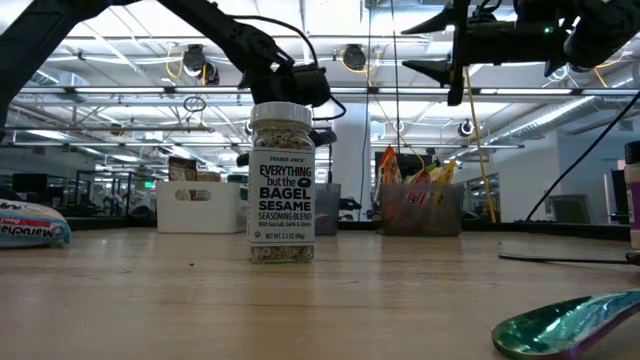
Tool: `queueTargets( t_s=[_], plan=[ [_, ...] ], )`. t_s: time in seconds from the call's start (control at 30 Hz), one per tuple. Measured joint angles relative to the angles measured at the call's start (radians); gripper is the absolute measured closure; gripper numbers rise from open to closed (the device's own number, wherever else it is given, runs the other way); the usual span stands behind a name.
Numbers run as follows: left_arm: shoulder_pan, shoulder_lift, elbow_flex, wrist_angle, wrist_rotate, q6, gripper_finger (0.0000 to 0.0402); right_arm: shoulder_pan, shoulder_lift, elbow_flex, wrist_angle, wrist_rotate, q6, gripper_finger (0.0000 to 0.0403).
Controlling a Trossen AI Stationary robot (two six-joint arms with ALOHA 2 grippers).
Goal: Pick & Place Food Item
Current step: Put the patterned spoon into the left black bin
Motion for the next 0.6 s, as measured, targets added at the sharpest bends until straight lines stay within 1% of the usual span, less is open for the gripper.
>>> queueTargets(
  t_s=[0.2, 0.6],
  plan=[
    [0.004, 0.039, 0.0, -0.001, 0.004, -0.001, 0.0375, 0.0, 0.0, 0.0, 0.002, 0.0, 0.015, 0.0185],
    [0.001, 0.041, 0.0, 0.015, 0.002, 0.004, 0.037, 0.0, 0.0, 0.0, -0.001, 0.026, 0.01, 0.0188]
  ],
)
